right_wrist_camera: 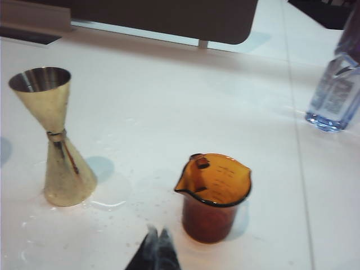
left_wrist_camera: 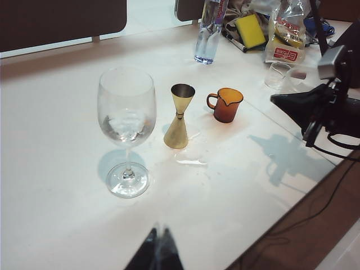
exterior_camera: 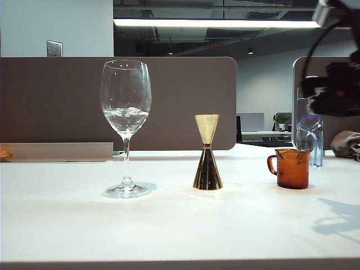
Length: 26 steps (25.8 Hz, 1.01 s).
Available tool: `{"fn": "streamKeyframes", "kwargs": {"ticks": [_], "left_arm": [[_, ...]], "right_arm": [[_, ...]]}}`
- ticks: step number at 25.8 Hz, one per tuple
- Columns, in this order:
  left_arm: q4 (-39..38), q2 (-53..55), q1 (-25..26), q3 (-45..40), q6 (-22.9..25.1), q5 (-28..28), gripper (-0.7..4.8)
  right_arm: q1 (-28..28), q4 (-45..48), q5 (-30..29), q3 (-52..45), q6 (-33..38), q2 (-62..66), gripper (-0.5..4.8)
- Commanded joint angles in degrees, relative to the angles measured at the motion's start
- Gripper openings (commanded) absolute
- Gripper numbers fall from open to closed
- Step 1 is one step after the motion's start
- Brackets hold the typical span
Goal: Pick up the small amber measuring cup and pour the water in it into the jigger, then pick up the jigger and pour the water in it into the wine glass.
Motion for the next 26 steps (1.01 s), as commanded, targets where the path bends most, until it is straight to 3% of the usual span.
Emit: {"fn": "streamKeyframes", "kwargs": {"ticks": [1,13,26], "left_arm": [[0.5,0.0,0.0,0.2,0.2,0.2,-0.02],[0.5,0.0,0.0,0.2,0.2,0.2,-0.02],[0.4,0.0,0.0,0.2,0.2,0.2,-0.02]], "right_arm": [[-2.2,0.9,0.1,-1.5,-0.1,-1.6,-0.01],[-9.2,-0.7,0.3,-9.2,-0.1,-14.5,-0.01],[-9.2,-6.1,0.3,-9.2,-0.1,-22.7,-0.01]]}}
